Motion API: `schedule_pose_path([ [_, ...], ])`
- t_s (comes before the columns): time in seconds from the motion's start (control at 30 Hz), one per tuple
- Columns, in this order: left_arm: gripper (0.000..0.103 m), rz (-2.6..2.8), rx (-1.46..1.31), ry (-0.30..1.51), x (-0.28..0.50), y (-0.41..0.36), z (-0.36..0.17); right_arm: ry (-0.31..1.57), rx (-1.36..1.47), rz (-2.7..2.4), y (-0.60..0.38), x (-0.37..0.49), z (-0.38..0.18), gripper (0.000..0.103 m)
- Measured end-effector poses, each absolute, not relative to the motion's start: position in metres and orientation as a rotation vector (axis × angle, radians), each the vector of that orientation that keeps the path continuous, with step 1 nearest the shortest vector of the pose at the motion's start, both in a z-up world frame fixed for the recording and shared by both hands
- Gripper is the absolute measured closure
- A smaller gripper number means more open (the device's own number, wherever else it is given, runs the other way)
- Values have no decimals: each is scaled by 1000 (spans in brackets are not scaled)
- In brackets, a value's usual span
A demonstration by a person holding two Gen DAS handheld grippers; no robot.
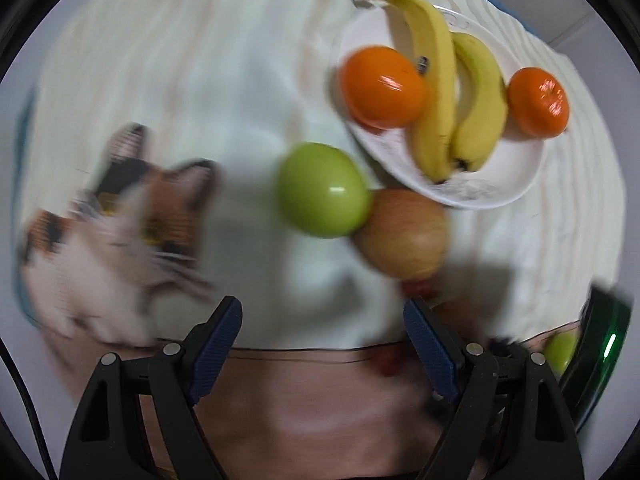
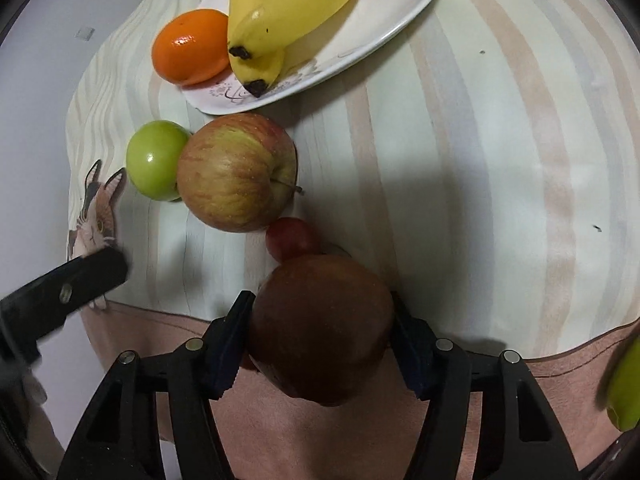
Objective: Organize fruits
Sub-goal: 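Grasp the red apple with the left gripper while the right gripper grasps the brown fruit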
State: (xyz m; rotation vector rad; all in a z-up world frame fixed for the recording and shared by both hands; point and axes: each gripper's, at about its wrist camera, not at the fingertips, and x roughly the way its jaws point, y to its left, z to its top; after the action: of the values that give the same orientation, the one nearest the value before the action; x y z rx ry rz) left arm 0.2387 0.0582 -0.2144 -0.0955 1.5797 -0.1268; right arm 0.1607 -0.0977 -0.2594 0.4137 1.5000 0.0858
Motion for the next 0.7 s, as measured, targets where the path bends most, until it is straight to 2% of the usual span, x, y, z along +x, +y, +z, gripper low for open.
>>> schedule_pose_path([
  [0.17,21,-167,-242,1660,262,37,-238,1477,385,60,-114,151,-242,37],
  [0.33,22,-140,-230,1686,279,20,-263,1465,379,38,-133,148,-231,36],
  [0.37,36,-133,-225,1680,280,19,-268,1467,382,37,-134,148,-231,36],
  [0.7,36,-166,-65,1586,263,11,-261,1492,359,58,-137,148,-231,36],
])
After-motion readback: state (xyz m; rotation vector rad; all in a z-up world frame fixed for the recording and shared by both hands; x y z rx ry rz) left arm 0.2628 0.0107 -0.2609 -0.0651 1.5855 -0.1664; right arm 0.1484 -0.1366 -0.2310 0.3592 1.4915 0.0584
